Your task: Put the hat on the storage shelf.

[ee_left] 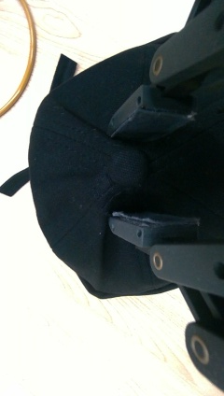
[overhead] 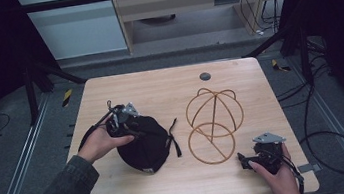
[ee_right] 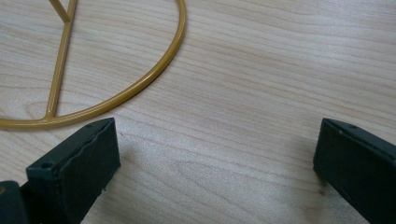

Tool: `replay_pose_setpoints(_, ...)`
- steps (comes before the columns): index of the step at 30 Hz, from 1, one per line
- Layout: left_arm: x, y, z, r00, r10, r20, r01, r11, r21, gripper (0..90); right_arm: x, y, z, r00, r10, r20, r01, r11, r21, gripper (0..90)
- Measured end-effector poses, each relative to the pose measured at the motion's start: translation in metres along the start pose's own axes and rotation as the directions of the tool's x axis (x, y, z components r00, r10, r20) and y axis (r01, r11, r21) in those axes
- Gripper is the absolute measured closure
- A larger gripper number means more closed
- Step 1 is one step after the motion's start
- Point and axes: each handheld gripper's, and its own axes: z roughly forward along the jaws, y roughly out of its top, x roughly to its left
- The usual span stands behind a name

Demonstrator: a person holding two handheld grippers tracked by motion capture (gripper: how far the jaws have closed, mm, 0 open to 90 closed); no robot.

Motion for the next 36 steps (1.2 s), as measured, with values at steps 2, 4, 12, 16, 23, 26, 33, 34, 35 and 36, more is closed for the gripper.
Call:
replay_pose_setpoints(2,0.0,0.001,0.0,1.0,-0.001,0.002,0.001,1.0,0.006,55.6,0.0,0.0,0.0,1.0,-0.001,0.0,0.001,1.0,0.0,0.6)
replay_pose_setpoints(4,0.0,0.002,0.0,1.0,0.006,0.004,-0.006,0.9999,0.01,60.8,0.0,0.0,0.0,1.0,0.0,0.0,0.0,1.0,0.0,0.6)
replay_pose_setpoints(12,-0.002,-0.003,-0.006,0.9999,0.0,0.011,0.0,1.0,-0.01,72.7,0.0,0.0,0.0,1.0,-0.001,-0.001,0.001,1.0,-0.001,0.6)
replay_pose_setpoints(16,-0.006,-0.009,-0.021,1.0,-0.004,0.0,0.004,0.9984,-0.056,73.0,0.0,0.0,0.0,1.0,-0.001,0.0,0.001,1.0,0.0,0.6)
replay_pose_setpoints(23,-0.009,-0.018,-0.046,0.9999,-0.001,-0.015,0.0,0.9956,-0.093,73.4,0.0,0.0,0.0,1.0,-0.002,-0.001,0.002,1.0,-0.001,0.6)
replay_pose_setpoints(26,-0.007,-0.022,-0.057,0.9998,-0.01,-0.017,0.007,0.9927,-0.121,73.5,0.0,0.0,0.0,1.0,-0.001,0.0,0.001,1.0,0.0,0.5)
replay_pose_setpoints(33,-0.018,-0.021,-0.084,0.9994,0.017,-0.031,-0.023,0.9833,-0.181,73.7,-0.001,0.0,0.0,0.9999,0.007,0.007,-0.007,1.0,0.001,0.5)
replay_pose_setpoints(34,-0.019,-0.021,-0.086,0.9994,0.015,-0.03,-0.02,0.9817,-0.189,73.8,-0.001,0.0,0.0,0.9999,0.007,0.007,-0.007,1.0,0.001,0.6)
replay_pose_setpoints(35,-0.02,-0.021,-0.088,0.9993,0.018,-0.032,-0.024,0.9816,-0.19,73.8,-0.001,0.0,0.0,0.9999,0.007,0.007,-0.007,1.0,0.001,0.6)
replay_pose_setpoints(36,-0.021,-0.021,-0.09,0.9992,0.022,-0.034,-0.028,0.9816,-0.189,73.8,-0.001,0.0,0.0,1.0,0.006,0.007,-0.006,1.0,0.001,0.6)
